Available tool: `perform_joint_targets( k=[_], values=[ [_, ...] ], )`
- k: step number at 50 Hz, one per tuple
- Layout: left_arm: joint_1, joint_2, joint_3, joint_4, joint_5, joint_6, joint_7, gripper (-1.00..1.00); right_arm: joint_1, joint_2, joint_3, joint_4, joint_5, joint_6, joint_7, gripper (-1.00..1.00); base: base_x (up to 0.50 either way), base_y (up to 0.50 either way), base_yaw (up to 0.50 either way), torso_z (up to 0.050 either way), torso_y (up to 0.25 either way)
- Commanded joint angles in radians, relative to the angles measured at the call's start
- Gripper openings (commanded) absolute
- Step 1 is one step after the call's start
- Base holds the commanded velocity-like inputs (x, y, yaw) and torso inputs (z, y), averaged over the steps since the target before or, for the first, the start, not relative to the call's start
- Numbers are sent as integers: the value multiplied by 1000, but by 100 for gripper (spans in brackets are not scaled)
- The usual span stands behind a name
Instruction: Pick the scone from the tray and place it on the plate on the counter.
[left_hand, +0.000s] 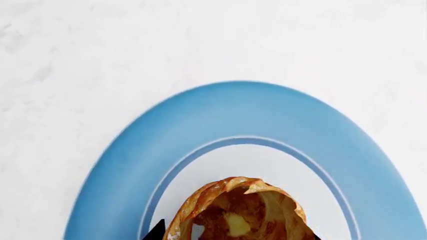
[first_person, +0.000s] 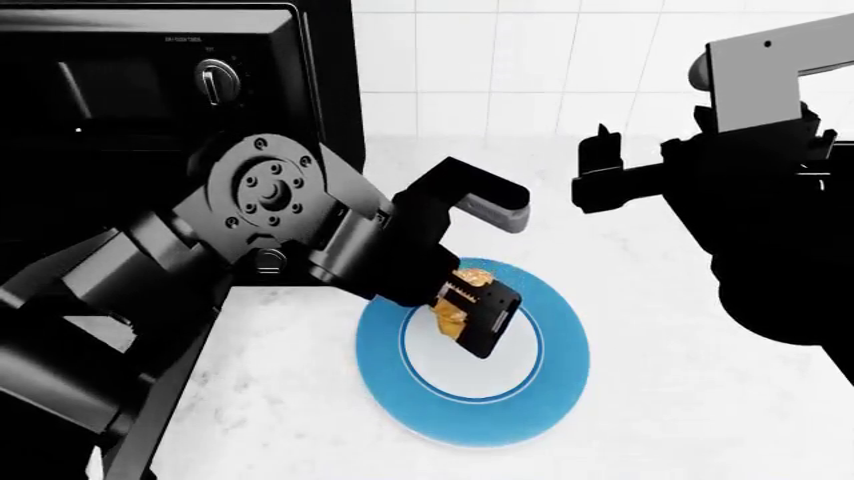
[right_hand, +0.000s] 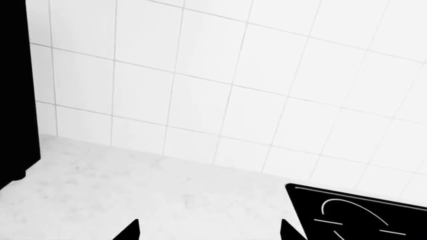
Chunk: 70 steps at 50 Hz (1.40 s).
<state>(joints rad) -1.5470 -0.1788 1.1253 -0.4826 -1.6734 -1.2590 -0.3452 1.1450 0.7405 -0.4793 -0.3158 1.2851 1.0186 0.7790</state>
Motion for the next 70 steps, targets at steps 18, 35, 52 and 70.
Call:
perform_joint_targets(
  k=[18, 35, 52, 70],
  values=[
    [-15, -1, 20, -14, -8, -3, 11, 100, 4, 5, 0, -1, 8, -1, 3, 100, 1, 0, 0, 0, 0],
    [-224, -82, -139, 74, -209, -8, -158, 100, -7, 12, 3, -4, 4, -14, 0, 100, 0, 0, 0, 0, 0],
    [-350, -172, -235, 111, -373, 8, -254, 100, 14, 14, 10, -17, 28, -2, 14, 100, 0, 0, 0, 0, 0],
    [-389, -232, -253, 147, -461, 7, -313, 100, 60, 13, 25, -35, 78, 23, 48, 100, 0, 0, 0, 0, 0]
  ],
)
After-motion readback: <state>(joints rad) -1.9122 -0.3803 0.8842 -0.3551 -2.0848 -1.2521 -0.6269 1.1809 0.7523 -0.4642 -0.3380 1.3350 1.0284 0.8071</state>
